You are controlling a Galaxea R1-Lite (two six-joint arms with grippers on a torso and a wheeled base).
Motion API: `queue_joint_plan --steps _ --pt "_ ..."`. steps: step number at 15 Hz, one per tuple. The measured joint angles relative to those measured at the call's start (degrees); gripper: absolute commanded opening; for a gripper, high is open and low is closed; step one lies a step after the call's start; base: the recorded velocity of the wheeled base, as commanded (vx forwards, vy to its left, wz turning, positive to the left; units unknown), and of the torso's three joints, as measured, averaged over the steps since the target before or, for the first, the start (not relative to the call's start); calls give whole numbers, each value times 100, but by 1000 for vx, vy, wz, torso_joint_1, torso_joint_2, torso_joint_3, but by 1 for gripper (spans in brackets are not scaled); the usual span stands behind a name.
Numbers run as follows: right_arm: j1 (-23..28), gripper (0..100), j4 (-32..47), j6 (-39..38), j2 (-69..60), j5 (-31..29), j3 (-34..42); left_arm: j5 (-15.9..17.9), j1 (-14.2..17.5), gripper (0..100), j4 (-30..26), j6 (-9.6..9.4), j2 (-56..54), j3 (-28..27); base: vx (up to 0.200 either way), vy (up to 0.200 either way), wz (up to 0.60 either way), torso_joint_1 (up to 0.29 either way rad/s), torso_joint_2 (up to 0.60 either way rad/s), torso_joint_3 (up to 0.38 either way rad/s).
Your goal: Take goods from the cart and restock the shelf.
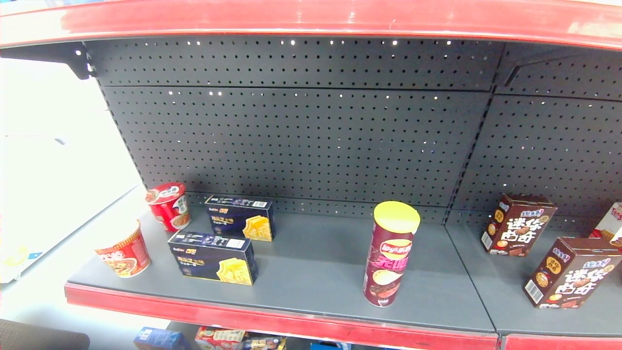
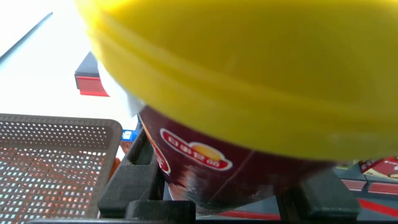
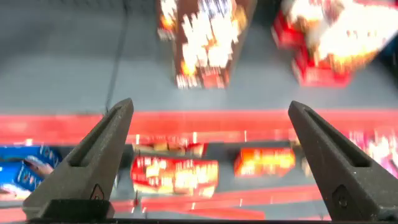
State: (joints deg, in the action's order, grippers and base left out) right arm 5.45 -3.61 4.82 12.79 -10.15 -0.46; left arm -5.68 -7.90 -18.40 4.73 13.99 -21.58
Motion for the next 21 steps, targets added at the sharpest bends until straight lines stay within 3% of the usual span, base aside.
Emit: queue_joint_plan --steps 2,6,13,16,21 --pt "245 100 230 -257 -508 149 -24 0 2 0 -2 0 0 -24 0 0 0 0 0 0" --pt "227 100 343 -318 -992 1013 -6 -1 7 0 -10 0 9 -63 0 0 0 0 0 0" --pt "221 100 396 -446 -1119 1070 30 29 2 0 -23 -28 37 -238 0 0 0 0 0 0" --pt "218 100 396 -441 -1122 1073 35 500 -6 0 0 -219 216 -361 0 0 -600 1 2 2" --pt "216 100 405 -439 -1122 1073 33 759 -4 0 11 -255 297 -341 0 0 0 0 0 0"
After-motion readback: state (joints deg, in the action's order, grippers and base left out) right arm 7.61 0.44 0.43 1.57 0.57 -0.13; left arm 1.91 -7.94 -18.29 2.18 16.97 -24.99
